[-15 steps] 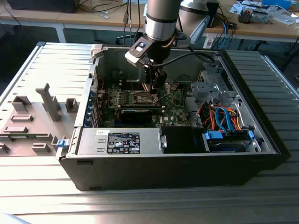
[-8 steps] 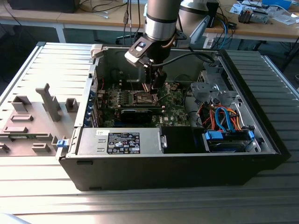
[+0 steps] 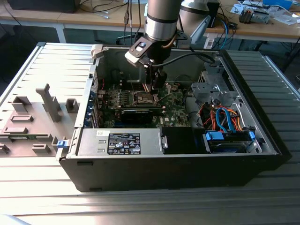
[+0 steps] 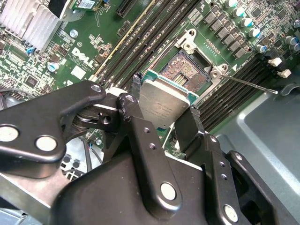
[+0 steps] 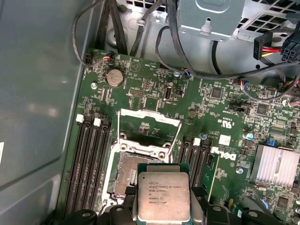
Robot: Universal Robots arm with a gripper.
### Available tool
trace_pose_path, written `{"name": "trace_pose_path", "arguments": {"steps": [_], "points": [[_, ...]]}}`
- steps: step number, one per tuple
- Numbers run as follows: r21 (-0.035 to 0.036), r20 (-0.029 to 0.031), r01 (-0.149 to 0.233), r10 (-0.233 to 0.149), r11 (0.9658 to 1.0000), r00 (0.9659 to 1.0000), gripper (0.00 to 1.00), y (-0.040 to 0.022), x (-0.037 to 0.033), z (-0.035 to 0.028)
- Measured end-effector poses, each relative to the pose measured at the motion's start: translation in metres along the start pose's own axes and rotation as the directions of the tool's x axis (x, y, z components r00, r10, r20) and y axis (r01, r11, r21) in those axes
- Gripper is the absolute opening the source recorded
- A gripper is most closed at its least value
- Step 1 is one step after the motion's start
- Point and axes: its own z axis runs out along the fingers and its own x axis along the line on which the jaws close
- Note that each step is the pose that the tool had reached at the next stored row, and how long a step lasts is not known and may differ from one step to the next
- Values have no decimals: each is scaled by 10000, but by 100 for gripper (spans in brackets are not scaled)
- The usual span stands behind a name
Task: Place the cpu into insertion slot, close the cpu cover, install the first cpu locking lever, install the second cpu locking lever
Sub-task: 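Place the cpu into insertion slot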
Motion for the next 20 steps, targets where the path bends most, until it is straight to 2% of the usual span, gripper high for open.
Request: {"name": "trace_pose_path", "arguments": {"steps": [20], "points": [[4, -16, -302, 302, 9995, 9995, 54, 0, 0, 0]]}}
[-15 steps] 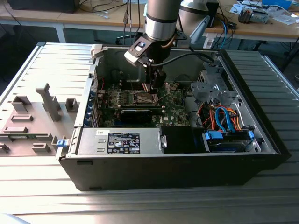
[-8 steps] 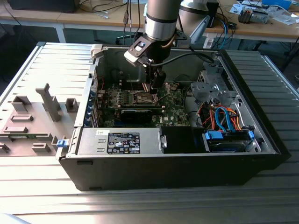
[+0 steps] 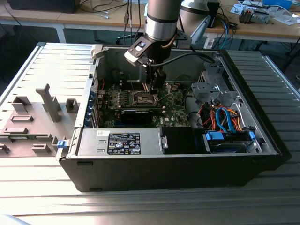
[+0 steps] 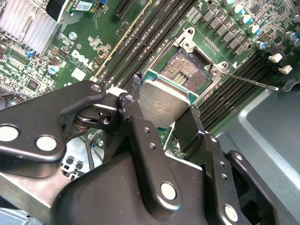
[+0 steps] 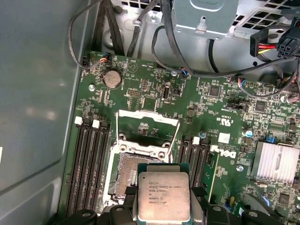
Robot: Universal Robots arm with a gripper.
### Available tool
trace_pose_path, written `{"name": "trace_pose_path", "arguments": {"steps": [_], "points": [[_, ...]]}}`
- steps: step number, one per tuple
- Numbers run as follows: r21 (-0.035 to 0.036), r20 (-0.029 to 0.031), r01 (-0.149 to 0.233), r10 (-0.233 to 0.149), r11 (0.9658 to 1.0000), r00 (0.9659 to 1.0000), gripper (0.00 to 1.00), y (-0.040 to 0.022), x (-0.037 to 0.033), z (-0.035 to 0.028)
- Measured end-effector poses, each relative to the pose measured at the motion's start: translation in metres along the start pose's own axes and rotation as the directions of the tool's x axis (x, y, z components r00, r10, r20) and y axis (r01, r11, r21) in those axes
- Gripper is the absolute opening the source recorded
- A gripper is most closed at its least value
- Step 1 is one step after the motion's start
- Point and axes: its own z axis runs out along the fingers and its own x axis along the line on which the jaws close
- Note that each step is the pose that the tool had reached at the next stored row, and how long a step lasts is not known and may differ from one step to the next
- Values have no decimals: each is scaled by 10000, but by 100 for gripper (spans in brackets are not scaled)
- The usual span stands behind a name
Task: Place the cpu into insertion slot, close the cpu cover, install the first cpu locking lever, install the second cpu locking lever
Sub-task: 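Place the cpu into insertion slot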
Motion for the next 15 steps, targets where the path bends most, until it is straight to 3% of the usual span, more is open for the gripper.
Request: {"name": "trace_pose_path", "arguments": {"steps": [15], "points": [[4, -11, -241, 241, 9997, 9997, 54, 0, 0, 0]]}}
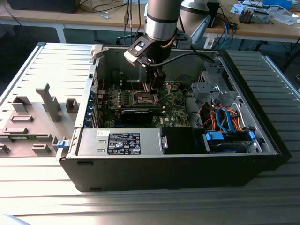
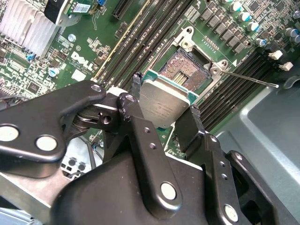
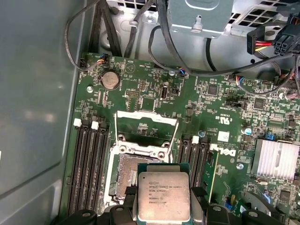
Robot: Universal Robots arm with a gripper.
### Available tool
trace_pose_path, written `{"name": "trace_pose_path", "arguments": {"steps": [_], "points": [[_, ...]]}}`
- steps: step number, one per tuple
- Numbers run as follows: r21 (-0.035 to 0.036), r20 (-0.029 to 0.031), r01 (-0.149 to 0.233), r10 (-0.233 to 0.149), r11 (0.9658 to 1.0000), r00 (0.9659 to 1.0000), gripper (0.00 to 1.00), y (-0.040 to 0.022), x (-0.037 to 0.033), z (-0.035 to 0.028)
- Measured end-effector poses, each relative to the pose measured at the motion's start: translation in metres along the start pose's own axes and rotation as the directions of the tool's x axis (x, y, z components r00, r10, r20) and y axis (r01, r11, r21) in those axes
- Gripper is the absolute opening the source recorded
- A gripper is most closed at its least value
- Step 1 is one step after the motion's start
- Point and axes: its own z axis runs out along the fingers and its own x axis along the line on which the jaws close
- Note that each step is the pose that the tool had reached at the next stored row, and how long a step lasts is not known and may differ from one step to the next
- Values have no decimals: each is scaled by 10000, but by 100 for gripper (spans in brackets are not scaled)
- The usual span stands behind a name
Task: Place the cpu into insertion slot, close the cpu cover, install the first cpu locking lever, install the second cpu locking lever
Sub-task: 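Place the cpu into insertion slot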
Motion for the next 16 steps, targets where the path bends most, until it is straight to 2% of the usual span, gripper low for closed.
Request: {"name": "trace_pose_path", "arguments": {"steps": [16], "points": [[6, -17, -381, 381, 9993, 9993, 54, 0, 0, 1]]}}
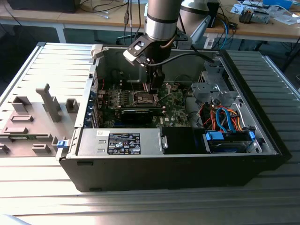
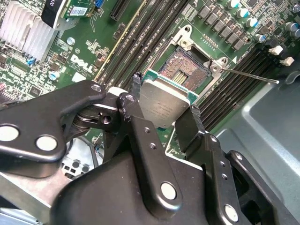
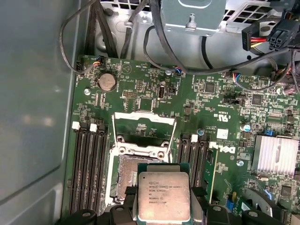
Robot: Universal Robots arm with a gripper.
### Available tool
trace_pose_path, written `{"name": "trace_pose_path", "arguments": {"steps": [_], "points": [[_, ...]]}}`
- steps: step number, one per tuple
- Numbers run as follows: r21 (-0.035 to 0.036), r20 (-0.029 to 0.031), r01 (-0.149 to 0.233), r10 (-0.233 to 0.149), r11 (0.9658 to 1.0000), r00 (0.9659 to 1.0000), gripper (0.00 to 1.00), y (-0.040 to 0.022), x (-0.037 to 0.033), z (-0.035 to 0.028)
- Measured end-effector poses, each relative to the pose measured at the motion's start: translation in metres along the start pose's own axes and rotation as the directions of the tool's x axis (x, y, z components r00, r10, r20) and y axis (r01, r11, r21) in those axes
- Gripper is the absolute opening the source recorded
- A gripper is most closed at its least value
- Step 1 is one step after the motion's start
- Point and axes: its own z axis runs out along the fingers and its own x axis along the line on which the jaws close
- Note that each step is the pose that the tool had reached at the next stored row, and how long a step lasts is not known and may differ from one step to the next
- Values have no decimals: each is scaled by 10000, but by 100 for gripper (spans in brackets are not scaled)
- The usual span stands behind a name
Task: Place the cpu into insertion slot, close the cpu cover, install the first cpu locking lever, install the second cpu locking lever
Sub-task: 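Place the cpu into insertion slot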
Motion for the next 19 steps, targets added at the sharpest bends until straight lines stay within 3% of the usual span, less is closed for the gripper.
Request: {"name": "trace_pose_path", "arguments": {"steps": [19], "points": [[6, -21, -406, 406, 9992, 9992, 54, 0, 0, 0]]}}
